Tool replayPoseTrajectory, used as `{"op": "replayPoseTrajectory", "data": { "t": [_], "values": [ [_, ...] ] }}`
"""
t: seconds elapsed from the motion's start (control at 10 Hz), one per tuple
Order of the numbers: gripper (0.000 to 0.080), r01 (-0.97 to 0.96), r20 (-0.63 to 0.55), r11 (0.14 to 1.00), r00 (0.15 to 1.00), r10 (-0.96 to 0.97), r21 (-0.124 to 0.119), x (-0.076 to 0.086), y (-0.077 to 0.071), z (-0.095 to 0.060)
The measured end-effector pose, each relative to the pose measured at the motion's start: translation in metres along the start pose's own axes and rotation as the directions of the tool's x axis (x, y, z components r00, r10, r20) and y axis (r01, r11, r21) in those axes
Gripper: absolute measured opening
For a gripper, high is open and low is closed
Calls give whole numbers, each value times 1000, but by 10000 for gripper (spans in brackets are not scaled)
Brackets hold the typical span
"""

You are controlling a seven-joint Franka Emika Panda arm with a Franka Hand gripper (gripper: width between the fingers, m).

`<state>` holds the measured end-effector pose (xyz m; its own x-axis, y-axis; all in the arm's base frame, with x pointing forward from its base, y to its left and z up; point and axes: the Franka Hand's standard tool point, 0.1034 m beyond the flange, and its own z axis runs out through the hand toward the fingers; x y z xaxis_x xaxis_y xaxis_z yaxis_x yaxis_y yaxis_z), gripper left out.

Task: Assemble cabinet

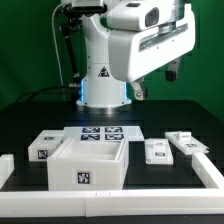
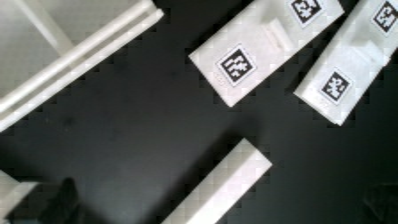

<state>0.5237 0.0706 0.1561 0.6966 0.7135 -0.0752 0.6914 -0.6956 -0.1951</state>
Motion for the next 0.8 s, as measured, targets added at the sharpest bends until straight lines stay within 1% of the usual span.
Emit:
{"op": "replayPoseTrajectory", "data": {
  "t": [0.7,0.8],
  "values": [
    [798,0,1,1000,1000,0,0,0,0,0],
    [798,63,-2,998,998,-63,-3,-4,4,0]
  ]
}}
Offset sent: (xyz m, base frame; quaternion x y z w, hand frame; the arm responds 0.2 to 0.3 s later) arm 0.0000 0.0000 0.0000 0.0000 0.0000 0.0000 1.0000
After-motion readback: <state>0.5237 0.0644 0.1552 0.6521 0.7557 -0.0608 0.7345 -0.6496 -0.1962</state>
